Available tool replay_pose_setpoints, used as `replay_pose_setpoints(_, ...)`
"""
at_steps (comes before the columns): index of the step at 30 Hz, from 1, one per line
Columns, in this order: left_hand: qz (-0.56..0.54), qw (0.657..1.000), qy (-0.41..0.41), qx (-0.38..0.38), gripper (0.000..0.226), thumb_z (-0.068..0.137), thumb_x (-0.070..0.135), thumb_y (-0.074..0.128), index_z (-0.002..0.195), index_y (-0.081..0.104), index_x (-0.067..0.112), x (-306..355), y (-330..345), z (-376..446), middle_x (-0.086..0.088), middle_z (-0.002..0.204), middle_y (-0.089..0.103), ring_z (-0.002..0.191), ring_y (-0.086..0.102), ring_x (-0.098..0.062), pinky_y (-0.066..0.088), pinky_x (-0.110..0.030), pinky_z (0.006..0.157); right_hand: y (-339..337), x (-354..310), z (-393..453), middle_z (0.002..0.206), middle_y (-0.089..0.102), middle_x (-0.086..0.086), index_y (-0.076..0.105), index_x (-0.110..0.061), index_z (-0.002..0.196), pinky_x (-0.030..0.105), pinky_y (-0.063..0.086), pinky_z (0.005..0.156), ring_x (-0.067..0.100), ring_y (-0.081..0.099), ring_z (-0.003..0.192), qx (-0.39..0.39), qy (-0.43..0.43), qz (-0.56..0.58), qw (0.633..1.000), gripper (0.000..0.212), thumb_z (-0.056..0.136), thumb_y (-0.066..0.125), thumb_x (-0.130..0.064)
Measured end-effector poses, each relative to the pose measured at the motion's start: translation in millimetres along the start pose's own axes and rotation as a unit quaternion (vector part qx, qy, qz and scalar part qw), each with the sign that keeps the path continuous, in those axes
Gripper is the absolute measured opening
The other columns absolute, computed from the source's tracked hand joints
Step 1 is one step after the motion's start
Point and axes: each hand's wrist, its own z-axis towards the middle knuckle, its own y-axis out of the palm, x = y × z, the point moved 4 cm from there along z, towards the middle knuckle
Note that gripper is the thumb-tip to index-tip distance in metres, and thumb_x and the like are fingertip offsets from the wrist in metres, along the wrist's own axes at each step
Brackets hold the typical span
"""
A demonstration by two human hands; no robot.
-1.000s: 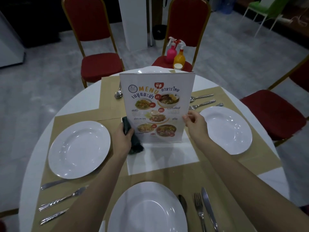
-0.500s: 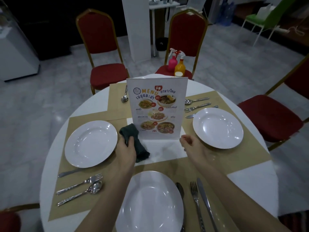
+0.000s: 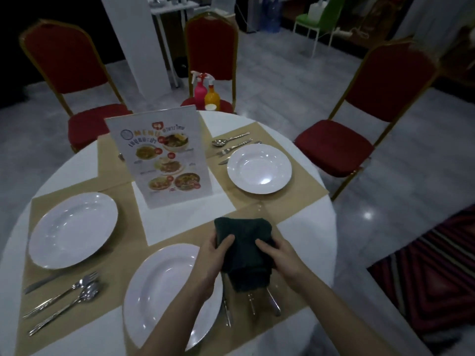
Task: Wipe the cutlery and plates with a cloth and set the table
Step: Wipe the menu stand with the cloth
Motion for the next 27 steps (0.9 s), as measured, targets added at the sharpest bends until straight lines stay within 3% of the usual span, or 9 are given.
replay_pose_setpoints(4, 0.097, 0.995, -0.012, 0.003, 0.021, 0.09, 0.012, 0.064, 0.109, 0.059, 0.018, -35, 26, 5, -0.008, 0.109, 0.069, 0.097, 0.068, -0.02, 0.057, -0.041, 0.086, -50, 18, -15, 0.11, 0.069, 0.016, 0.061, -0.003, 0.108, 0.036, 0.058, 0.081, 0.026, 0.068, 0.096, 0.104, -0.018, -0.03, 0.994, 0.022, 0.09, 0.067, -0.014)
replay_pose_setpoints(7, 0.15, 0.988, -0.03, 0.031, 0.029, 0.085, 0.017, 0.069, 0.105, 0.05, 0.022, -56, 49, 11, -0.009, 0.101, 0.067, 0.09, 0.067, -0.02, 0.059, -0.045, 0.079, -80, 28, -25, 0.107, 0.067, 0.014, 0.059, -0.006, 0.106, 0.033, 0.058, 0.077, 0.023, 0.067, 0.093, 0.158, -0.019, -0.043, 0.986, 0.021, 0.089, 0.067, -0.014)
replay_pose_setpoints(11, 0.26, 0.963, 0.037, 0.062, 0.031, 0.085, 0.02, 0.067, 0.101, 0.042, 0.025, -53, 87, 21, 0.004, 0.094, 0.06, 0.079, 0.063, -0.009, 0.052, -0.018, 0.059, -117, 23, -27, 0.111, 0.063, 0.008, 0.054, -0.013, 0.114, 0.027, 0.055, 0.073, 0.02, 0.064, 0.097, 0.227, -0.041, -0.045, 0.972, 0.026, 0.09, 0.063, -0.007)
replay_pose_setpoints(15, 0.348, 0.929, 0.122, 0.021, 0.013, 0.087, 0.01, 0.064, 0.088, 0.055, 0.021, -59, 125, 45, -0.003, 0.095, 0.056, 0.086, 0.057, -0.018, 0.045, -0.025, 0.076, -144, 11, -22, 0.116, 0.06, 0.003, 0.052, -0.018, 0.118, 0.027, 0.053, 0.08, 0.019, 0.059, 0.106, 0.262, -0.068, -0.1, 0.957, 0.029, 0.092, 0.061, -0.008)
replay_pose_setpoints(17, 0.396, 0.909, 0.132, -0.025, 0.009, 0.088, 0.012, 0.062, 0.096, 0.065, 0.016, -66, 137, 54, -0.006, 0.109, 0.055, 0.093, 0.055, -0.015, 0.041, -0.019, 0.082, -152, 7, -18, 0.123, 0.058, 0.002, 0.051, -0.016, 0.128, 0.023, 0.049, 0.086, 0.016, 0.055, 0.111, 0.267, -0.075, -0.159, 0.947, 0.038, 0.093, 0.057, -0.005)
replay_pose_setpoints(19, 0.46, 0.872, 0.155, -0.063, 0.025, 0.089, 0.017, 0.061, 0.113, 0.065, 0.012, -72, 146, 61, -0.008, 0.127, 0.05, 0.108, 0.052, -0.018, 0.041, -0.023, 0.093, -156, 7, -15, 0.131, 0.054, 0.002, 0.046, -0.013, 0.139, 0.02, 0.042, 0.095, 0.01, 0.049, 0.115, 0.262, -0.083, -0.23, 0.934, 0.048, 0.094, 0.053, -0.001)
replay_pose_setpoints(21, 0.549, 0.811, 0.181, -0.096, 0.037, 0.091, 0.023, 0.056, 0.128, 0.058, 0.015, -79, 152, 65, -0.012, 0.147, 0.036, 0.131, 0.039, -0.027, 0.034, -0.032, 0.108, -155, 12, -12, 0.142, 0.045, 0.004, 0.043, -0.011, 0.143, 0.017, 0.033, 0.103, 0.011, 0.043, 0.123, 0.249, -0.086, -0.341, 0.902, 0.051, 0.094, 0.05, 0.001)
replay_pose_setpoints(24, 0.666, 0.714, 0.181, -0.117, 0.046, 0.1, 0.029, 0.039, 0.145, 0.037, 0.023, -86, 153, 67, -0.016, 0.161, 0.001, 0.148, 0.002, -0.032, 0.013, -0.041, 0.119, -153, 23, -3, 0.157, 0.024, 0.01, 0.051, -0.005, 0.137, 0.032, 0.026, 0.117, 0.026, 0.028, 0.142, 0.237, -0.137, -0.539, 0.797, 0.045, 0.092, 0.05, 0.001)
replay_pose_setpoints(27, 0.691, 0.692, 0.173, -0.122, 0.047, 0.102, 0.031, 0.031, 0.149, 0.03, 0.023, -87, 153, 65, -0.017, 0.16, -0.009, 0.148, -0.007, -0.033, 0.007, -0.048, 0.119, -147, 30, 3, 0.157, 0.024, 0.013, 0.057, -0.007, 0.131, 0.046, 0.023, 0.116, 0.029, 0.022, 0.146, 0.161, -0.109, -0.685, 0.702, 0.042, 0.089, 0.059, -0.007)
